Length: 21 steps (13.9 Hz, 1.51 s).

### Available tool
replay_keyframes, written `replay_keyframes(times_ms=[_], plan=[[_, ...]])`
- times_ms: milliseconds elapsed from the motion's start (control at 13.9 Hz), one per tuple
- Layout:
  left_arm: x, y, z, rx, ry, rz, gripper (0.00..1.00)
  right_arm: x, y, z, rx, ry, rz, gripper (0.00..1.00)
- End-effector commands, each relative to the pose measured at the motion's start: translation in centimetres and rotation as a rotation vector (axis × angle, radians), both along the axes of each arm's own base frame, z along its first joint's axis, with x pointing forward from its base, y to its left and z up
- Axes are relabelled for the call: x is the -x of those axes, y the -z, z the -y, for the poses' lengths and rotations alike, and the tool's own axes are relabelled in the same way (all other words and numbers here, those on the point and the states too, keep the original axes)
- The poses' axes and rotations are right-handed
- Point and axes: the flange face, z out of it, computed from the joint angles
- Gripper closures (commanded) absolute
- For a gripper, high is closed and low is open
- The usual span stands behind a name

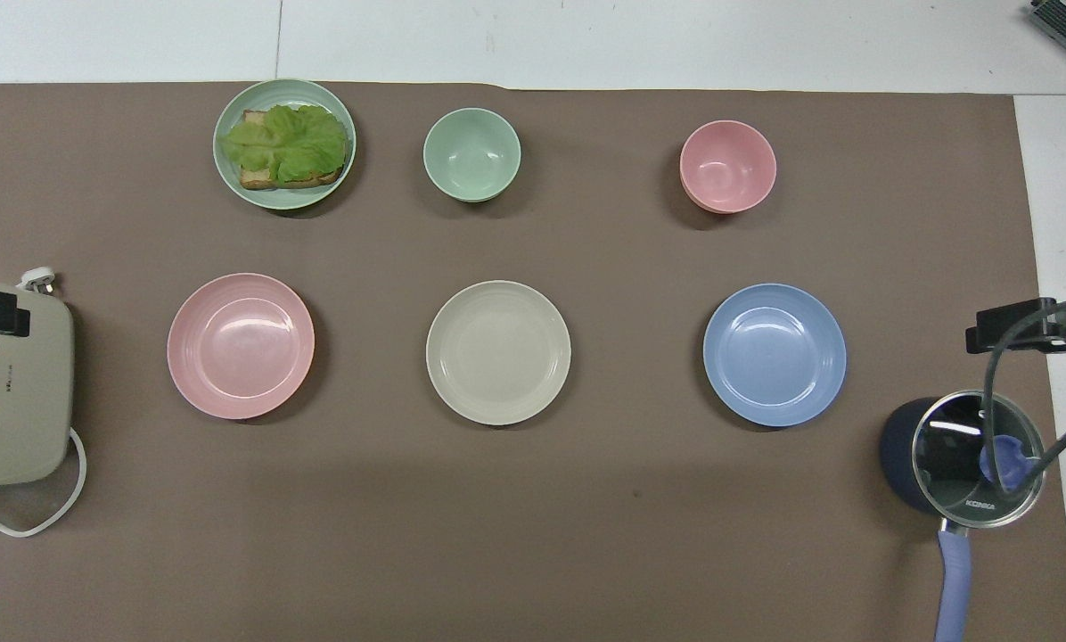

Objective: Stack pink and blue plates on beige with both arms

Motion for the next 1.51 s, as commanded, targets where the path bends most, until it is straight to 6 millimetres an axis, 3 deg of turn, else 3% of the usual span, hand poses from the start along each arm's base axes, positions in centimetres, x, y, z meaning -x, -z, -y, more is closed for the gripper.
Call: replay_keyframes(times_ms=[0, 502, 645, 1219, 1434], plan=[[0.5, -0.4, 0.0, 0.010, 0.011, -0.005, 0.00, 0.0, -0.3, 0.4, 0.003, -0.019, 0.016, 0.00], [0.7, -0.1, 0.0, 0.011, -0.002, -0.010, 0.00, 0.0, -0.3, 0.4, 0.003, -0.017, 0.016, 0.00], [0.6, 1.5, -0.4, 0.011, -0.013, -0.034, 0.00, 0.0, -0.3, 0.4, 0.003, -0.017, 0.016, 0.00], [-1.3, 14.6, -1.1, 0.013, -0.013, -0.038, 0.00, 0.0, -0.3, 0.4, 0.003, -0.017, 0.016, 0.00], [-3.0, 19.8, -1.2, 0.018, -0.012, -0.068, 0.00, 0.0, -0.3, 0.4, 0.003, -0.019, 0.016, 0.00]])
